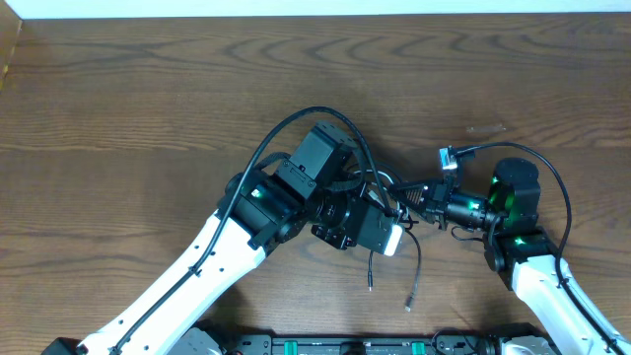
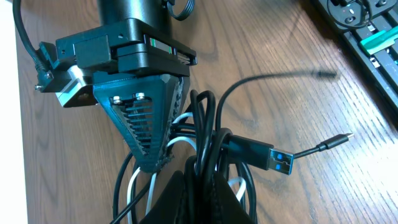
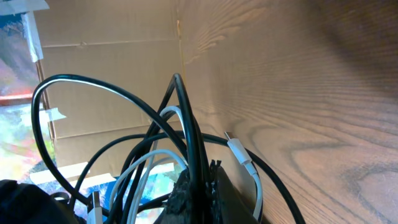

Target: Untangle cables

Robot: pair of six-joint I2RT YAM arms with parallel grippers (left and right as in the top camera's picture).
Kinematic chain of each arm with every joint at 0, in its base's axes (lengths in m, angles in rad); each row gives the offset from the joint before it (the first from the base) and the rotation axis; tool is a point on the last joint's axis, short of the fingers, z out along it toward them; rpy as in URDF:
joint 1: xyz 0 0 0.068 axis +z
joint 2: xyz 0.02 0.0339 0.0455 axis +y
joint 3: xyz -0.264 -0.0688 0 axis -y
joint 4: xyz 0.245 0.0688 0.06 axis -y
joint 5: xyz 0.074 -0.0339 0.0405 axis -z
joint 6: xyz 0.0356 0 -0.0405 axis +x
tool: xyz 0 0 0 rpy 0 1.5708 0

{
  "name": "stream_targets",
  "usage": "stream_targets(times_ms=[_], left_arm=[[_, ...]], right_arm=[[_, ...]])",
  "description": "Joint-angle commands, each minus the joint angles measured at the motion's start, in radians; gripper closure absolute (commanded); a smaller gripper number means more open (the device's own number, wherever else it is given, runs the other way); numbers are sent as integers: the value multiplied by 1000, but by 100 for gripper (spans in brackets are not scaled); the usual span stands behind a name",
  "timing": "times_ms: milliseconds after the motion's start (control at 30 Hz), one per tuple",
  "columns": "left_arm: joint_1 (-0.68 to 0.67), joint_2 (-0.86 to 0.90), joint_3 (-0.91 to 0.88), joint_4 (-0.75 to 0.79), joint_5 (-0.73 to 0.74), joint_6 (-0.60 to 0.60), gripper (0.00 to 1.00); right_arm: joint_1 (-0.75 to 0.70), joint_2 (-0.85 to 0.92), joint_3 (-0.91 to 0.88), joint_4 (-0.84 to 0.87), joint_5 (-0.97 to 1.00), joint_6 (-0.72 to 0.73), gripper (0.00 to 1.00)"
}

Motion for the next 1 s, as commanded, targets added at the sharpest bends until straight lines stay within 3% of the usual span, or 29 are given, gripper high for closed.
stream_targets(times_ms=[0, 233, 600, 967], left_arm=[[0, -2, 26, 1, 32, 17, 92], [1, -2, 26, -71, -31, 17, 93], [2, -2, 18, -348, -204, 17, 92], [5, -2, 7, -404, -325, 13, 92]], right_arm=[[9, 1, 6, 2, -7, -3, 99], [-16, 1, 6, 2, 47, -53, 99], [-253, 0, 6, 18, 108, -185, 99], [-452, 0, 6, 60, 82, -177, 99]])
